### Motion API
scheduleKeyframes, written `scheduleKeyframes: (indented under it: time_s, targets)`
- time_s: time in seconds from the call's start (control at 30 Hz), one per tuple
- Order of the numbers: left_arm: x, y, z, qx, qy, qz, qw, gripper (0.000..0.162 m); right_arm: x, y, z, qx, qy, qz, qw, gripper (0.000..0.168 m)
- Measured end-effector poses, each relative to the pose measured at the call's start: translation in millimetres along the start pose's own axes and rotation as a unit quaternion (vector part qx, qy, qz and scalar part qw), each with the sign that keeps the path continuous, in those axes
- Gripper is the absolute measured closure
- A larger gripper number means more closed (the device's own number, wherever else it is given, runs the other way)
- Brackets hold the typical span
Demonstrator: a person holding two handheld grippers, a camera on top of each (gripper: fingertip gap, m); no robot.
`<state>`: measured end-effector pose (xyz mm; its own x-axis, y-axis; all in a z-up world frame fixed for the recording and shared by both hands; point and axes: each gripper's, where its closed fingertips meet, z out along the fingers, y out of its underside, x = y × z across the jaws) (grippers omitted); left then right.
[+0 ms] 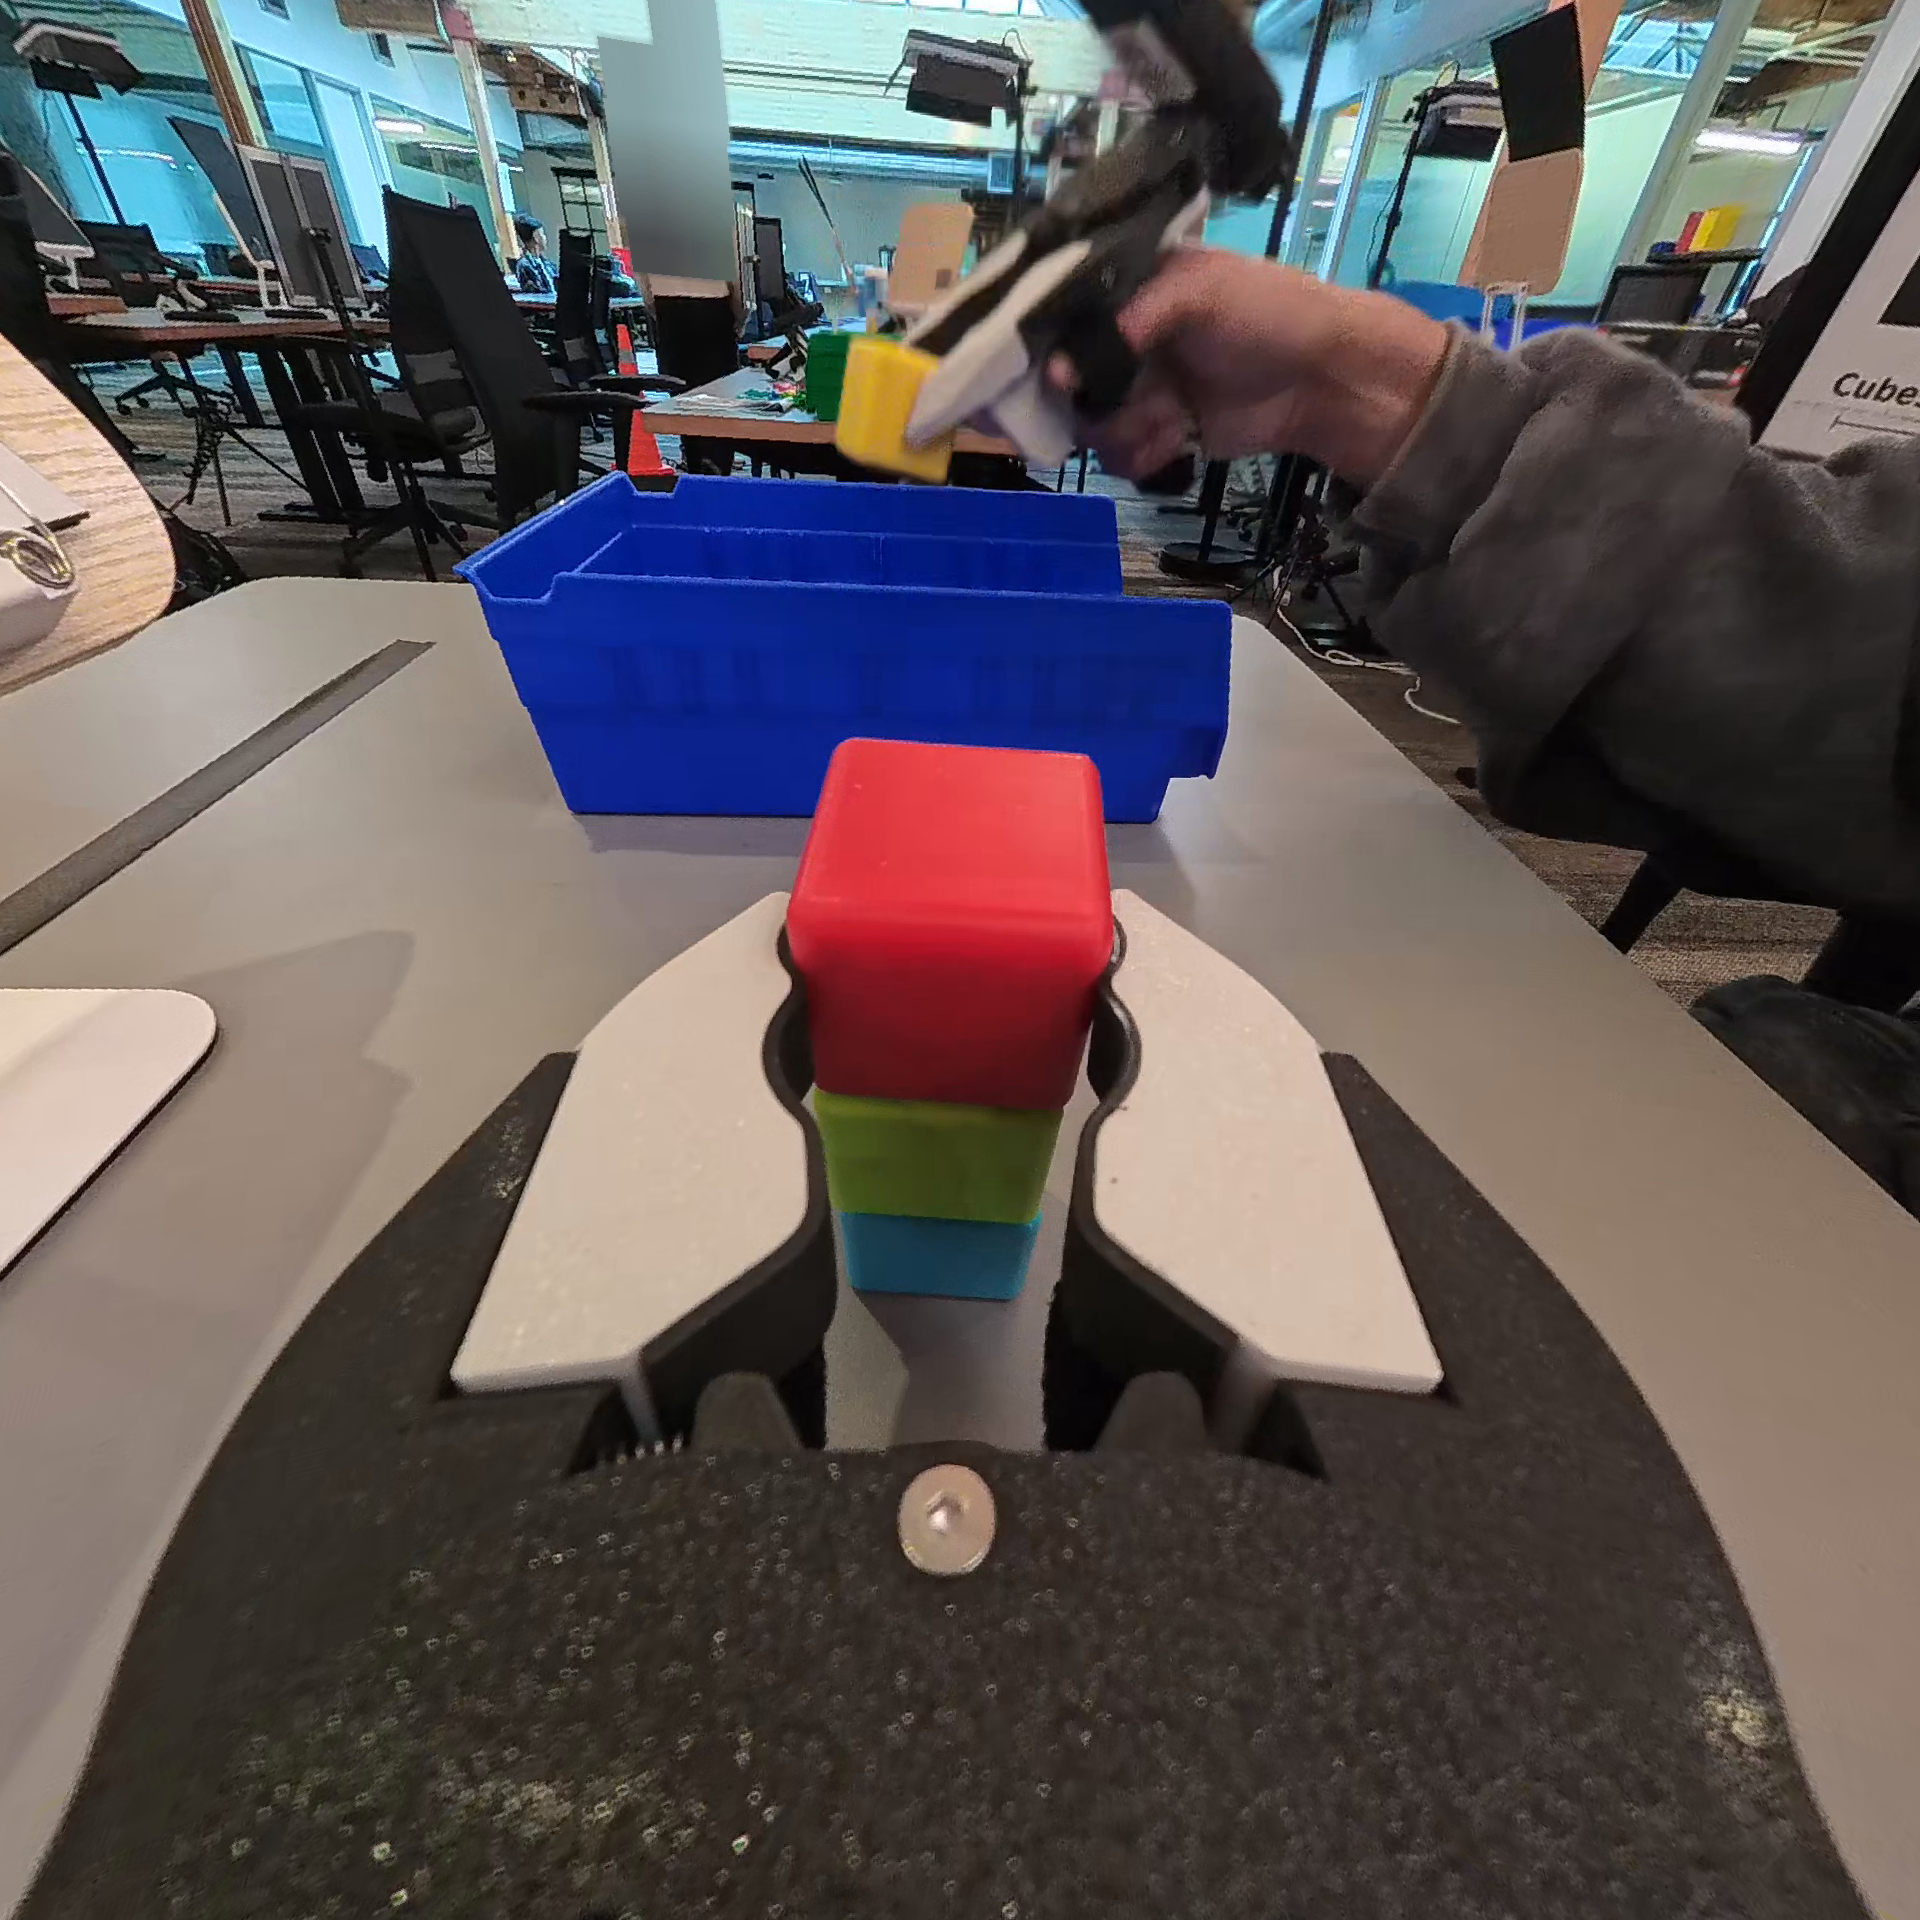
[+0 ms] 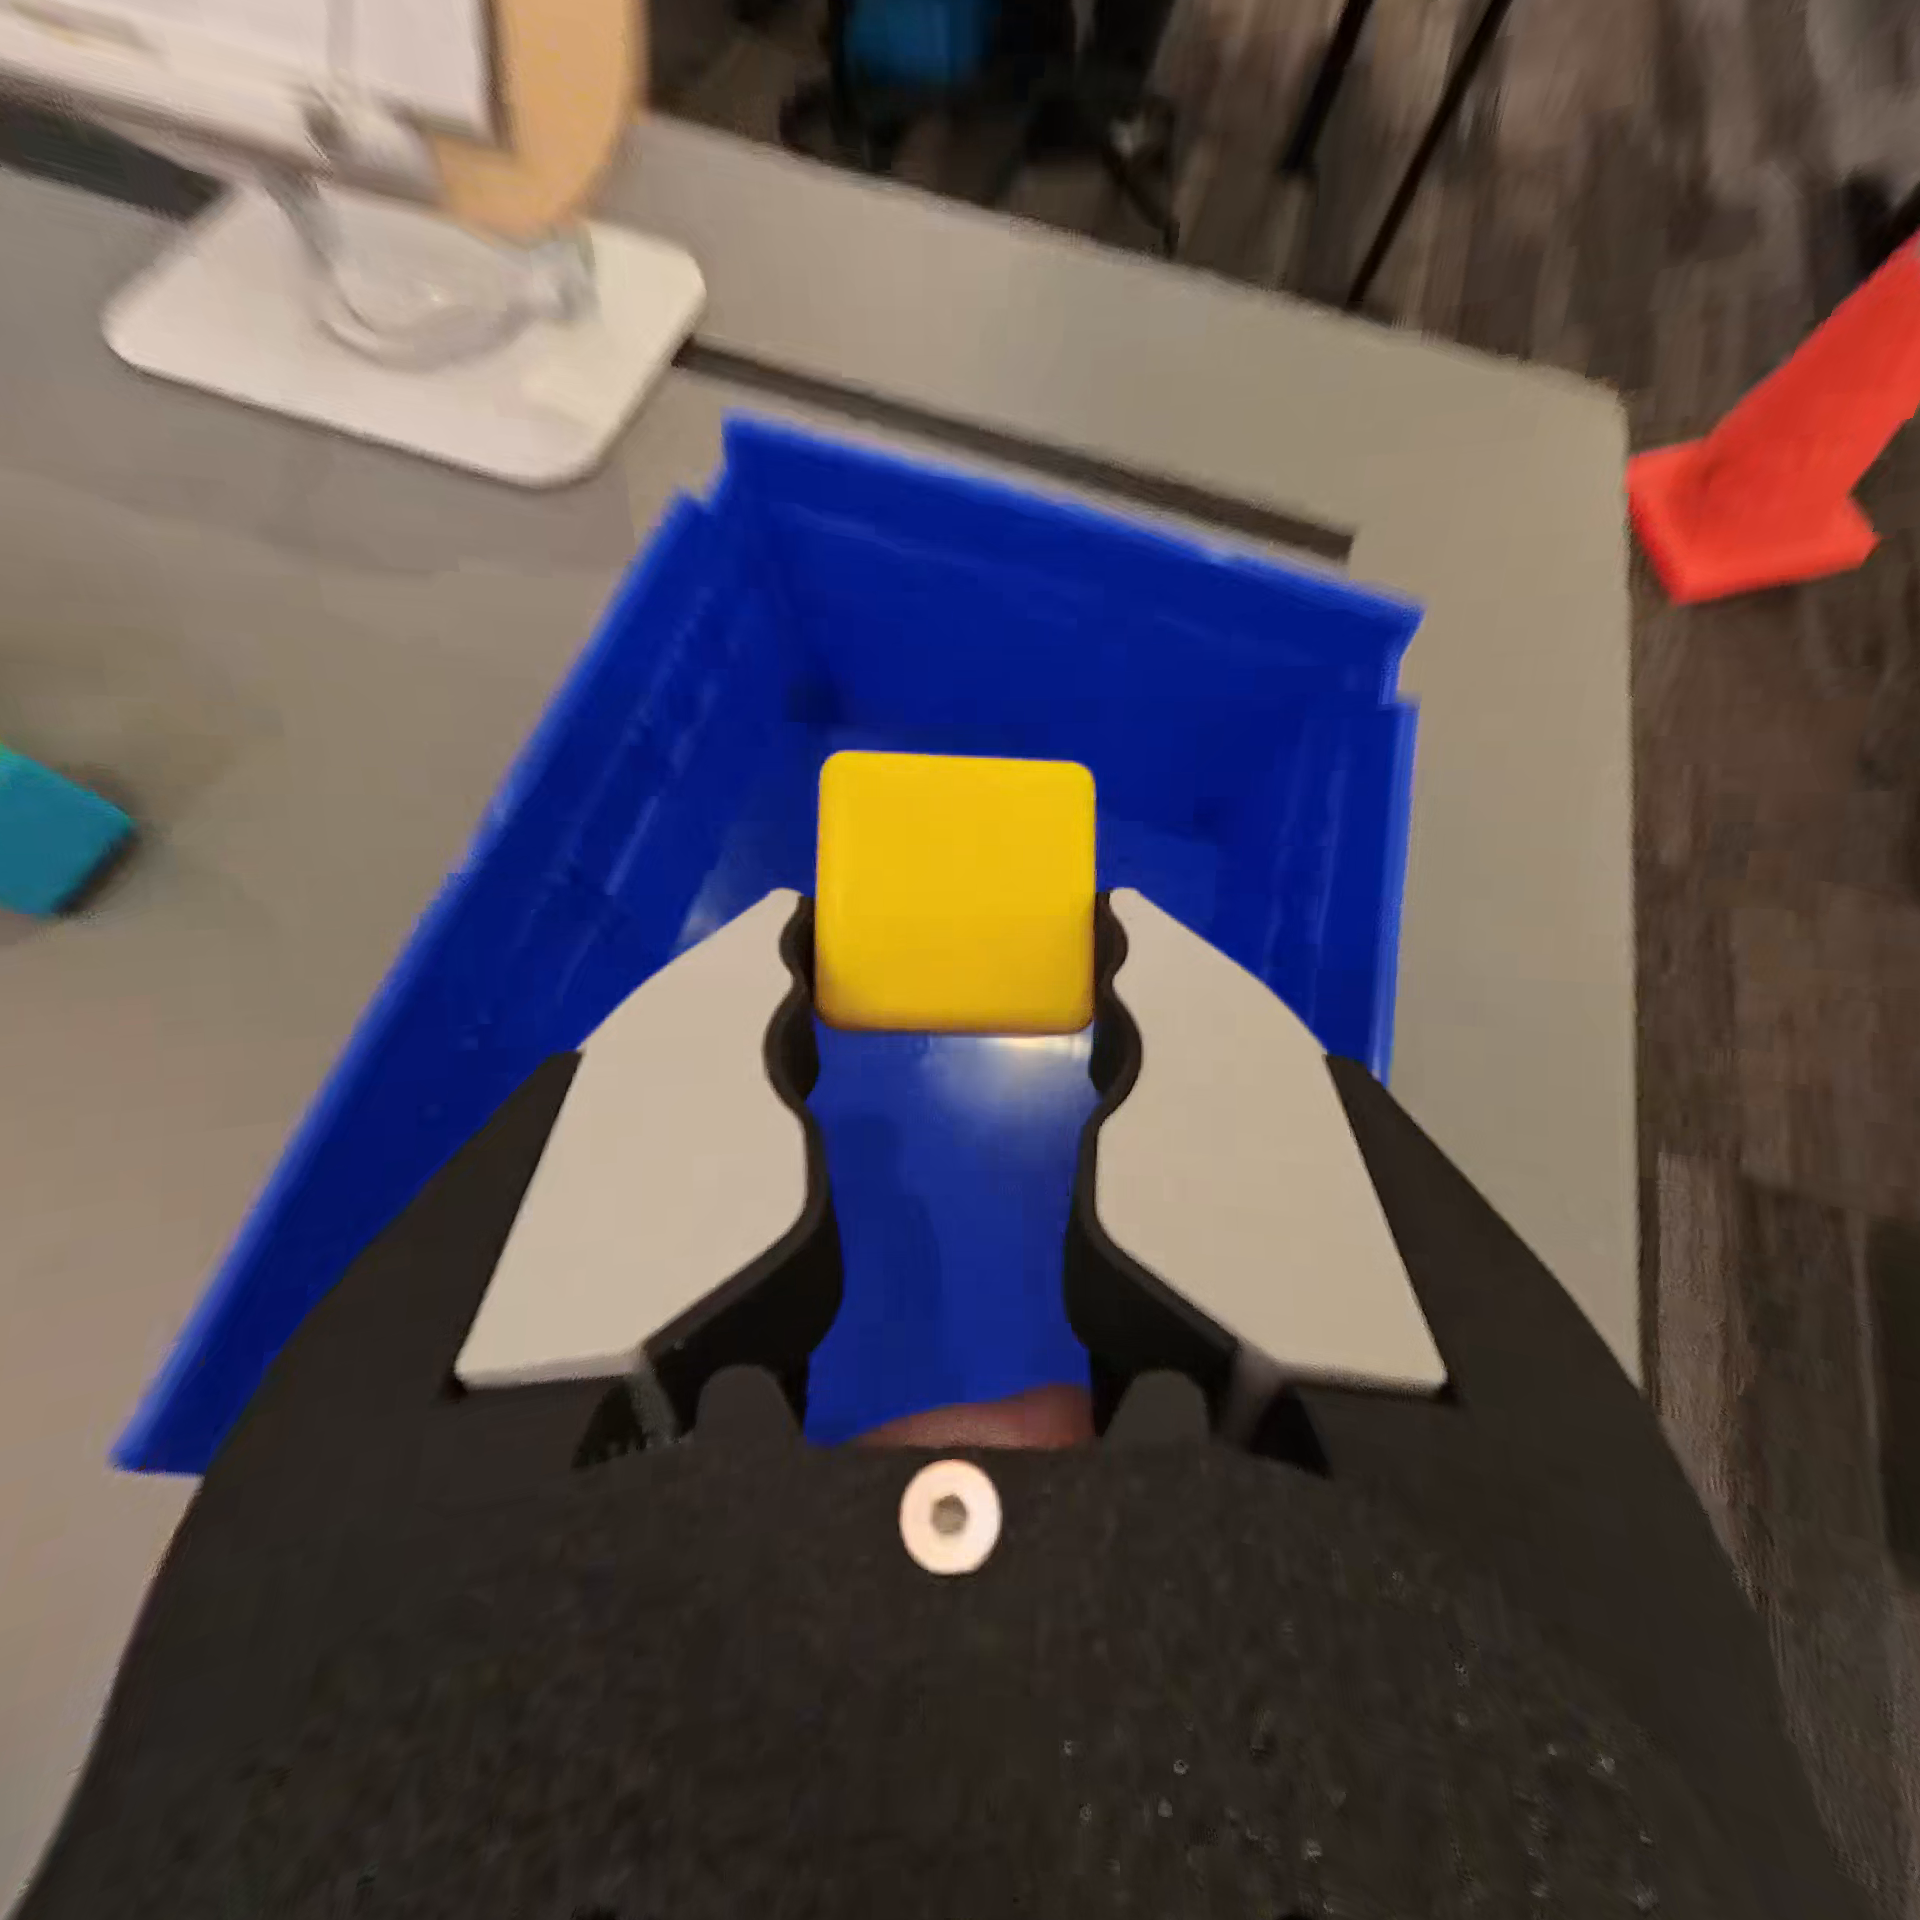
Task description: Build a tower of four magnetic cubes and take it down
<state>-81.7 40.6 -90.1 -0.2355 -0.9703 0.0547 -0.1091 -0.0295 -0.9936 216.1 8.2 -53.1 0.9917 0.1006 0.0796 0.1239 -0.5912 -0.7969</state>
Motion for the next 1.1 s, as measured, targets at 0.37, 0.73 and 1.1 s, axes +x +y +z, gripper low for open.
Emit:
scheduleKeyframes:
  time_s: [0.37,0.73,1.1]
  targets:
    - [0,0,0,0.0,0.0,0.0,1.0,0.112,-14,84,68,-0.18,0.005,-0.042,0.983,0.117]
    - [0,0,0,0.001,-0.002,-0.004,1.0,0.112,-25,64,52,-0.117,0.015,-0.046,0.992,0.09]
    - [0,-6,-8,0.007,-0.021,-0.007,1.0,0.097,-187,74,-72,0.255,-0.157,0.082,0.951,0.111]
